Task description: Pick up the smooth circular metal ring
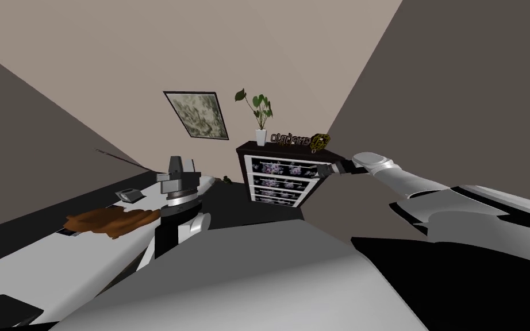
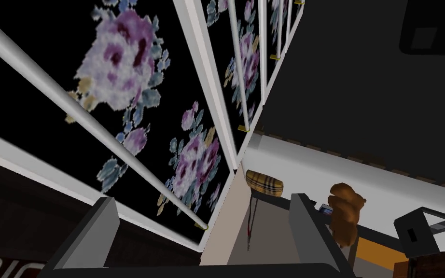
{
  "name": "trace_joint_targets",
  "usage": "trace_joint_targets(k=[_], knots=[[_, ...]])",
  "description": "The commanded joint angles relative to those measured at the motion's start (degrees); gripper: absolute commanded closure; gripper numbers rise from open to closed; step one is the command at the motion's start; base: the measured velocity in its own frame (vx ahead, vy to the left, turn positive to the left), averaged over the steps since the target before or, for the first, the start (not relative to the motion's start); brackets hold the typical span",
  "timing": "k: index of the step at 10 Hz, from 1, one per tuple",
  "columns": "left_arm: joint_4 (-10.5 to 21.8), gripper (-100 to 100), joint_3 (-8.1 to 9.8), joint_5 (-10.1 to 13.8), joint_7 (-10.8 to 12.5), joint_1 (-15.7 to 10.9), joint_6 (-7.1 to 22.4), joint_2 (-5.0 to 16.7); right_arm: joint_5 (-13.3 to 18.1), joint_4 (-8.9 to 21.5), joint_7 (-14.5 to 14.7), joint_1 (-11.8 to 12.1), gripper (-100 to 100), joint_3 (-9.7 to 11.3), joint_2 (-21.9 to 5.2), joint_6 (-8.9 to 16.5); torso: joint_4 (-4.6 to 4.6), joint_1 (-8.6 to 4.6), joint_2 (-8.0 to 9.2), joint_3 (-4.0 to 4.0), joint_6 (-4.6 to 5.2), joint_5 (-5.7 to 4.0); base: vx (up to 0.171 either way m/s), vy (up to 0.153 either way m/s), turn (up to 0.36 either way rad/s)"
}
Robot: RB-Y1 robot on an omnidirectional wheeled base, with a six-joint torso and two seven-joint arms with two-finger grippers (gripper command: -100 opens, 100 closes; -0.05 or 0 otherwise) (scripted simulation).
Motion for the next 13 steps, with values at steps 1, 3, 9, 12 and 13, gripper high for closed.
trace_joint_targets(k=[1,3,9,12,13], knots=[[0.00,0,0.00,0.00,0.00,0.00,0.00,0.00,1.79,2.86,0.56,-2.86,-100,1.03,-0.90,-1.70,0.00,0.00,0.00,0.00,0.00,0.00,0.023,0.011,0.070],[0.00,0,0.00,0.00,0.00,0.00,0.00,0.00,3.69,6.31,1.02,-6.21,-100,1.80,-3.49,-2.64,0.00,-0.08,0.03,0.01,0.03,-0.03,0.016,0.005,0.070],[0.00,0,0.01,0.00,0.00,0.01,0.00,0.00,8.80,15.15,2.29,-14.23,-100,4.04,-9.95,-4.73,-0.04,-0.09,-0.13,-0.08,0.04,-0.04,0.047,0.003,0.107],[0.00,0,0.01,0.00,0.00,0.01,0.00,0.00,10.29,17.30,2.66,-17.00,-100,4.77,-11.61,-5.18,-0.05,-0.16,-0.17,-0.11,0.00,-0.06,0.062,-0.016,0.085],[0.00,0,0.01,0.00,0.00,0.01,0.00,0.00,11.66,19.21,3.02,-18.78,-100,5.49,-13.03,-5.54,-0.05,-0.13,-0.15,-0.10,0.02,-0.07,0.081,-0.002,0.130]])
